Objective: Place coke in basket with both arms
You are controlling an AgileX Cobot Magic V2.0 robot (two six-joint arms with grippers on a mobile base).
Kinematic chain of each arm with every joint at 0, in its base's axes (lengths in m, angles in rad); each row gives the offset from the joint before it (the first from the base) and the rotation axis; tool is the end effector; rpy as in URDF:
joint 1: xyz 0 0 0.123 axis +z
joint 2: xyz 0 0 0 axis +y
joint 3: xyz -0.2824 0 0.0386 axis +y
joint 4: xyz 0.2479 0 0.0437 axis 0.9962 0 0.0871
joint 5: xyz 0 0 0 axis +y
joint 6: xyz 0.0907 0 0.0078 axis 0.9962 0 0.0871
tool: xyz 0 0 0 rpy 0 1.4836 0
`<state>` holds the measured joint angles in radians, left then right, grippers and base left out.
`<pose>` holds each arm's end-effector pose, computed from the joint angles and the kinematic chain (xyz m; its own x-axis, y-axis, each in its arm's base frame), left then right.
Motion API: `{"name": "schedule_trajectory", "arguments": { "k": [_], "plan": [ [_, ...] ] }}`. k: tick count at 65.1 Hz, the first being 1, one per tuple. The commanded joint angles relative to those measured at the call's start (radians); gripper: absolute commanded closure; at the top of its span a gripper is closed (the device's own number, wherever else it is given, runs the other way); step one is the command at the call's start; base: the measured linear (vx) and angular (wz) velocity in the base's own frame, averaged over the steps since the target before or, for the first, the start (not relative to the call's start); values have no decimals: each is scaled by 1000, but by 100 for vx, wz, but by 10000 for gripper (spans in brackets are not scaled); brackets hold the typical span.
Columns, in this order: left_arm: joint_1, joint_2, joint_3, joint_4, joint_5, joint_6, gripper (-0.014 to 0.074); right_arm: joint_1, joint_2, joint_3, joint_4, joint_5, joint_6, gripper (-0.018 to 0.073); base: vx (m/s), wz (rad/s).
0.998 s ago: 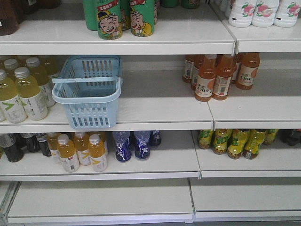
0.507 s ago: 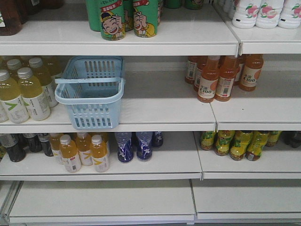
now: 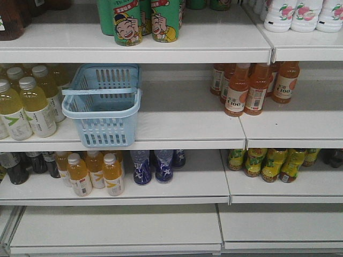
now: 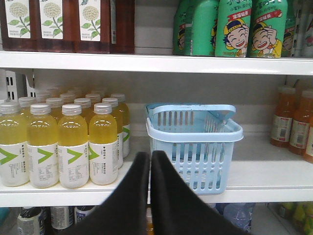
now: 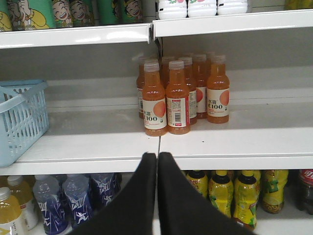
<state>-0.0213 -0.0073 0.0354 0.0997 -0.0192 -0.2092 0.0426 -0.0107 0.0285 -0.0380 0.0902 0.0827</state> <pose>0.0571 -0.0014 0.2032 0.0751 -0.1109 -0.9910 0.0316 0.9936 -0.1088 0.0568 0.0021 0.1958 -0.0225 0.0439 -0.9988 -0.0382 0.9983 0.0448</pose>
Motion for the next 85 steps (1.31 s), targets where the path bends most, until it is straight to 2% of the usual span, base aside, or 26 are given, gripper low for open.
{"name": "schedule_trajectory", "arguments": {
  "k": [1, 5, 8, 16, 22, 28, 34, 37, 42, 47, 50, 55, 67, 75, 85],
  "plan": [
    [2, -18, -34, -8, -73, -9, 603, -2, -13, 7, -4, -73, -8, 564, 0, 0],
    [2, -18, -34, -11, -81, -12, 603, -2, -13, 7, -4, -73, -8, 564, 0, 0],
    [2, -18, -34, -43, -83, -53, 603, -2, -13, 7, -4, -73, -8, 564, 0, 0],
    [2, -18, -34, -299, -128, -381, 603, -2, -13, 7, -4, -73, -8, 564, 0, 0],
    [2, -18, -34, -462, -129, -538, 603, -2, -13, 7, -4, -73, -8, 564, 0, 0],
    [2, -18, -34, -533, -131, -576, 603, -2, -13, 7, -4, -73, -8, 564, 0, 0],
    [2, -18, -34, -570, -156, -581, 603, -2, -13, 7, -4, -74, -8, 564, 0, 0],
    [2, -18, -34, -613, -178, -616, 603, -2, -13, 7, -4, -74, -8, 564, 0, 0],
    [2, -18, -48, -711, -193, -765, 603, -2, -13, 7, -4, -74, -8, 564, 0, 0],
    [2, -18, -91, -729, -193, -902, 603, -2, -13, 7, -4, -74, -8, 564, 0, 0],
    [2, -18, -138, -702, -195, -954, 603, -2, -13, 7, -4, -74, -8, 564, 0, 0],
    [2, -18, -243, -594, -217, -966, 603, -2, -13, 7, -4, -74, -8, 564, 0, 0],
    [2, 80, -498, -188, -292, -990, 603, -2, -13, 7, -4, -74, -8, 564, 0, -1],
    [2, 218, -580, 27, -359, -1135, 590, -2, -13, 7, -4, -74, -8, 564, 0, 0],
    [2, 433, -583, 261, -546, -1415, 507, -2, -13, 7, -4, -74, -8, 564, 0, 0]
  ]
}}
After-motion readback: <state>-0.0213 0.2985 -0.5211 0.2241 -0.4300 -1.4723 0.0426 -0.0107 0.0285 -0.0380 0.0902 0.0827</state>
